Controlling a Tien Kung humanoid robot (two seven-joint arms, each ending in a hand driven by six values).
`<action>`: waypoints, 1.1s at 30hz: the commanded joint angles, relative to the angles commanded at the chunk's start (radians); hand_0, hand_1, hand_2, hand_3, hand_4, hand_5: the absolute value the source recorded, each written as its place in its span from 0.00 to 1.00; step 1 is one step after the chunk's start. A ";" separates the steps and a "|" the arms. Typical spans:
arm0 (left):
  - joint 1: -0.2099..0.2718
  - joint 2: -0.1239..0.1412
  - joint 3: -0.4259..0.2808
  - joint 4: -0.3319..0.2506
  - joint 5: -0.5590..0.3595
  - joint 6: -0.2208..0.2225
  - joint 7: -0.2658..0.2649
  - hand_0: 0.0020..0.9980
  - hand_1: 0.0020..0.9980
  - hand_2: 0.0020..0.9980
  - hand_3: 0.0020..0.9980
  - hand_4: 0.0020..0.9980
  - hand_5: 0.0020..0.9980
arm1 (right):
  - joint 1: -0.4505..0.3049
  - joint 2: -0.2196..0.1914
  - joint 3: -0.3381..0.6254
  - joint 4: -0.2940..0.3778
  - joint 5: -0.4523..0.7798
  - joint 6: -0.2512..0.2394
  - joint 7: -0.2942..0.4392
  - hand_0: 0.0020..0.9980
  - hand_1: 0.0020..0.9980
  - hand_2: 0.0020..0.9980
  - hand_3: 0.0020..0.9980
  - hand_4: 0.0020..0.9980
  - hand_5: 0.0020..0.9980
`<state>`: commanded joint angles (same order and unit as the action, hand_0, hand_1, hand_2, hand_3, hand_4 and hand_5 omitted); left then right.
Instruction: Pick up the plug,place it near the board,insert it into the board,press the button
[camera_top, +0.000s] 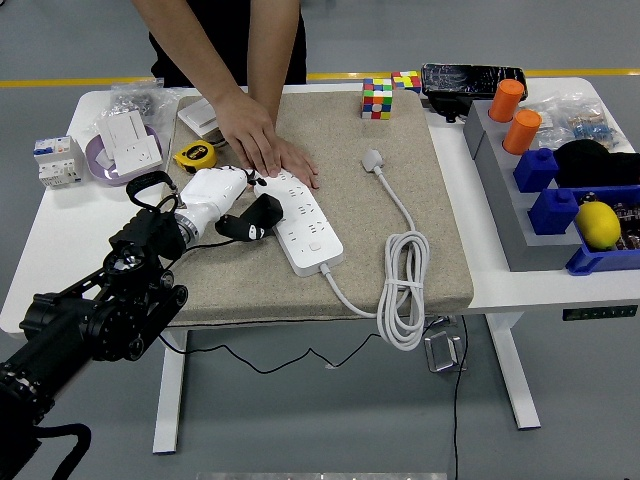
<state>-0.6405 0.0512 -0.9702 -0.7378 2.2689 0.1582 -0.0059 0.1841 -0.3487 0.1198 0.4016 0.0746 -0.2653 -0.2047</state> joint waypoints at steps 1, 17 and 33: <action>0.001 0.000 0.000 -0.001 0.000 -0.002 0.000 0.74 0.87 0.81 0.79 0.91 0.30 | -0.001 0.000 0.000 0.000 0.000 0.000 0.000 0.85 0.77 0.74 0.77 1.00 0.99; 0.023 0.015 -0.031 -0.075 0.000 -0.082 -0.006 0.89 0.99 0.94 0.93 1.00 0.51 | -0.002 0.001 0.000 0.000 0.000 -0.004 0.002 0.86 0.77 0.74 0.77 1.00 0.98; 0.174 0.068 -0.116 -0.382 -0.322 -0.051 0.037 1.00 1.00 1.00 1.00 1.00 1.00 | -0.012 0.007 0.017 -0.001 -0.004 -0.006 0.001 0.85 0.77 0.74 0.77 1.00 0.98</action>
<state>-0.4662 0.1195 -1.0862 -1.1200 1.9466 0.1075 0.0308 0.1725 -0.3413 0.1365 0.4007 0.0706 -0.2716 -0.2037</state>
